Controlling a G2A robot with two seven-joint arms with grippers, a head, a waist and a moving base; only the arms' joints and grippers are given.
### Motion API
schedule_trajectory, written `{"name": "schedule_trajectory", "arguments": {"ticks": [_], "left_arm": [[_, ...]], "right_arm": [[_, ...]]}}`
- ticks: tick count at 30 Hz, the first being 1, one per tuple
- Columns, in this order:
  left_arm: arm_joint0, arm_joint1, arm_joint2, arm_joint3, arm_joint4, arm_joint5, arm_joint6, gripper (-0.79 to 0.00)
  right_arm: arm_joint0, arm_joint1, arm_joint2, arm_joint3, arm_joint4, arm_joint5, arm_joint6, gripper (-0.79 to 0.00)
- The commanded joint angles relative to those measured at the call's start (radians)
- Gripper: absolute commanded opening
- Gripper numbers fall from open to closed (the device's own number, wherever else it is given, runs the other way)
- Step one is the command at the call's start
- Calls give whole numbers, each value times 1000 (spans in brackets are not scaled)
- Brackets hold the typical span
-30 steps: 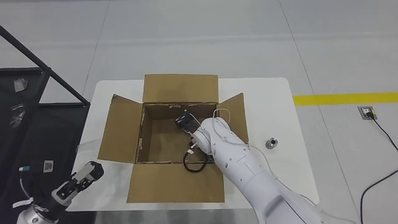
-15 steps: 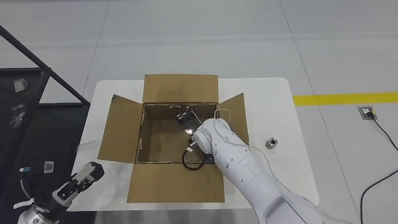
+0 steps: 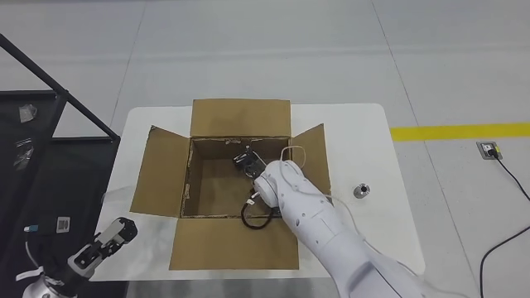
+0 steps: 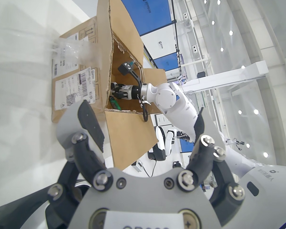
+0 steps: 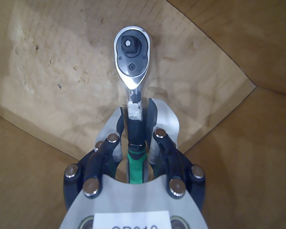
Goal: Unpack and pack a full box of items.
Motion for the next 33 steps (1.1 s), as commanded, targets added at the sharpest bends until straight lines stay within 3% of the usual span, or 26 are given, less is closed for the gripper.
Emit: {"name": "schedule_trajectory", "arguments": {"ticks": [1,2,3,10,19,24,33], "left_arm": [[1,0,0,-1,1,-1,-1,0],[1,0,0,-2,1,-1,-1,0],[2,0,0,-2,0,-2,-1,0],[4,1,-2,-4,-1,-3,1,0],[-3,2,3,-9,4,4,4,0],[-9,3,8,-16,10,9,6,0],[-13,4,12,-21,13,12,5,0]], "right_arm": [[4,-3,0,10,1,0,1,-653],[6,-5,-1,16,2,1,0,-754],[8,-6,-1,21,2,0,-1,-785],[22,-7,15,29,28,-59,-43,-785],[-7,23,40,-114,40,-263,-96,-785],[-85,64,66,-330,-9,-290,-42,-785],[-393,157,161,-949,-183,-271,116,-785]]}}
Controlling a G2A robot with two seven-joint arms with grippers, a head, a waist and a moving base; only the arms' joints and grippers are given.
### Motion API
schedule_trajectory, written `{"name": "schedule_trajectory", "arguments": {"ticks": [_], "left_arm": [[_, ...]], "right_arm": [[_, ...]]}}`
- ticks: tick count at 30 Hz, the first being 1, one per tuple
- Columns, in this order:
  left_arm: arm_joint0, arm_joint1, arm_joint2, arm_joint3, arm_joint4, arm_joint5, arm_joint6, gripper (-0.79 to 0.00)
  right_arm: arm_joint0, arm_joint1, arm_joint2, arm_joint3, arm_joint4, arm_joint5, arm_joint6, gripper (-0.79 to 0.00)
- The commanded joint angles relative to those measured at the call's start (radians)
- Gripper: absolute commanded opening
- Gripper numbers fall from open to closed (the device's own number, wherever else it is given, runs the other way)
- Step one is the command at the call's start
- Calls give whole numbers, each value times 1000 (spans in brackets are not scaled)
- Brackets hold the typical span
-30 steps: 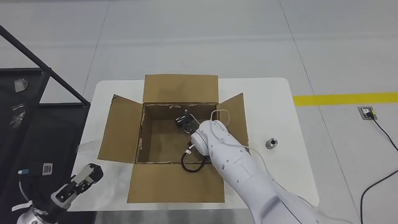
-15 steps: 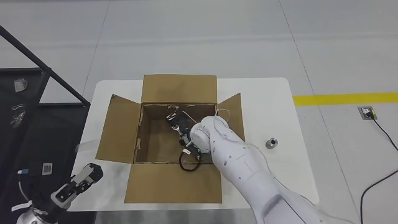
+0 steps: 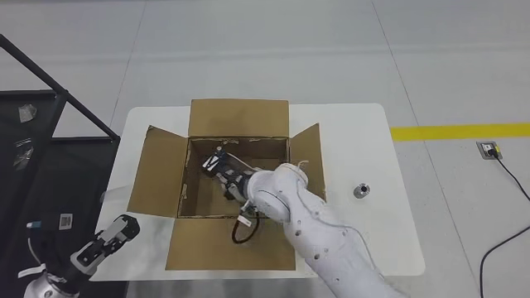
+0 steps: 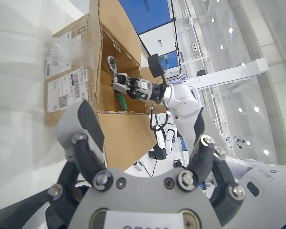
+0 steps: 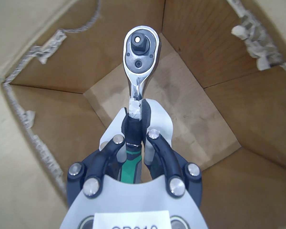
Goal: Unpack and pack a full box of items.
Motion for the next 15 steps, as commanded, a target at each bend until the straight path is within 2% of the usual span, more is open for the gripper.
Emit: {"name": "schedule_trajectory", "arguments": {"ticks": [1,6,15], "left_arm": [[-2,0,2,-2,3,1,-1,0],[-5,1,6,-4,6,2,-2,0],[-6,2,10,2,3,3,-3,0]], "right_arm": [[-58,11,9,-130,-44,7,11,-785],[-165,29,1,-365,-186,69,-35,-785],[-382,61,30,-890,-474,189,-8,-785]]}}
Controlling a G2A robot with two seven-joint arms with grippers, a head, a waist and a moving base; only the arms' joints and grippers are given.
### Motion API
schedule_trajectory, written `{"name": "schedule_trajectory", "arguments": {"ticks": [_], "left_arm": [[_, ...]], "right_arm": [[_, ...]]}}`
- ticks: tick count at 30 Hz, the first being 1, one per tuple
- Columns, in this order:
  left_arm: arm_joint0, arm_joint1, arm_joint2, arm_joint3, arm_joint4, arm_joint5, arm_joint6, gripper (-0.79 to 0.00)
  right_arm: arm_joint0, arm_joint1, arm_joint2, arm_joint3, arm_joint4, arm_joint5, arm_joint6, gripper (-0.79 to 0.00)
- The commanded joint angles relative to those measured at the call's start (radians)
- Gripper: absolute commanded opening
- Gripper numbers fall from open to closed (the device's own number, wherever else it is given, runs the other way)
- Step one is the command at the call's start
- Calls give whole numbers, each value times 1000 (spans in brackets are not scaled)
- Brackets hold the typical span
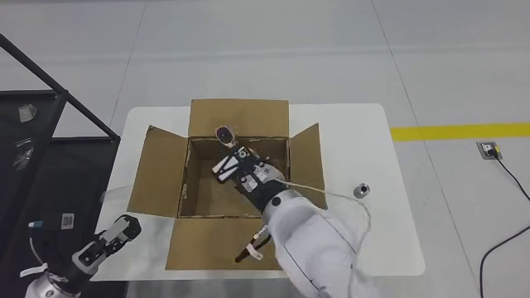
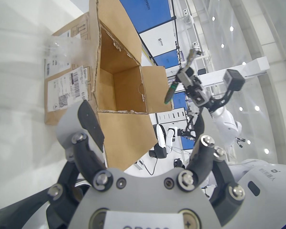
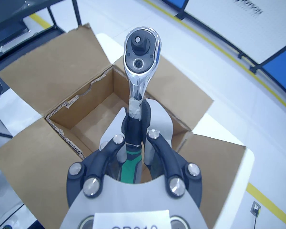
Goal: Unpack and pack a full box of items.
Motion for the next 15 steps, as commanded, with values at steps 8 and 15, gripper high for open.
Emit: {"name": "schedule_trajectory", "arguments": {"ticks": [8,15], "left_arm": [[-21,2,18,-4,5,5,-7,0],[-52,5,33,-1,5,22,-10,0]], "right_arm": [[-125,8,104,-229,-251,191,117,-785],[-80,4,338,-96,-194,207,314,-785]]}}
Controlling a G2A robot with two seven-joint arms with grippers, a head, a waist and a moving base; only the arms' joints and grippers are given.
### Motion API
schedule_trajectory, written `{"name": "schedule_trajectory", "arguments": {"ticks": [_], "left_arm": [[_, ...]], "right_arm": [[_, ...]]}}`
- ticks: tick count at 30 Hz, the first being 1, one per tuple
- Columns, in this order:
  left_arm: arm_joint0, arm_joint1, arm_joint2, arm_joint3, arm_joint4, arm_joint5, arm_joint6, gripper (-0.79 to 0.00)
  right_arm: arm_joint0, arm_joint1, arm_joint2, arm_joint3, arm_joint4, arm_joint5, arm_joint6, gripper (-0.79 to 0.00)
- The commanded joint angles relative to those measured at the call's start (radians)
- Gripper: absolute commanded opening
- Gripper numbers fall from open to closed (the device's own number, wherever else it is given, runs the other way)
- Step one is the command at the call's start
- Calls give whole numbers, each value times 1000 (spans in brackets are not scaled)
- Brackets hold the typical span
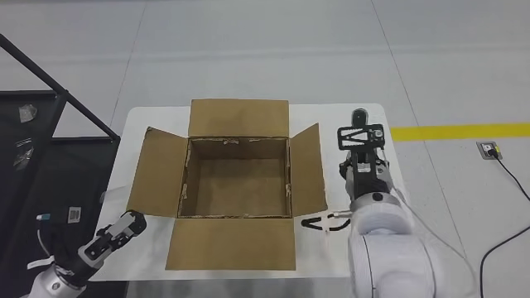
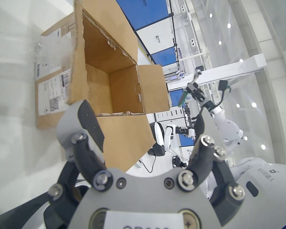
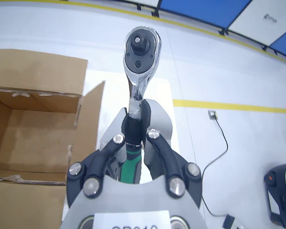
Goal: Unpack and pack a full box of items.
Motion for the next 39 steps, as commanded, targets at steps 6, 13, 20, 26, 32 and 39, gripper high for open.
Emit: {"name": "schedule_trajectory", "arguments": {"ticks": [6,13,20,26,32,39], "left_arm": [[-23,2,17,11,-1,4,1,0],[-33,3,17,29,-14,0,-4,0],[-32,5,15,29,-11,4,-1,0],[-33,6,17,29,-8,6,-1,0],[-37,7,24,24,-1,10,3,0],[-34,8,25,25,1,9,8,0]], "right_arm": [[100,11,239,336,239,-128,91,-785],[204,30,339,697,337,-221,82,-785],[234,44,363,842,396,-293,61,-785],[222,58,384,856,403,-290,63,-785],[177,68,397,787,422,-280,42,-785],[175,77,387,798,464,-303,39,-785]]}}
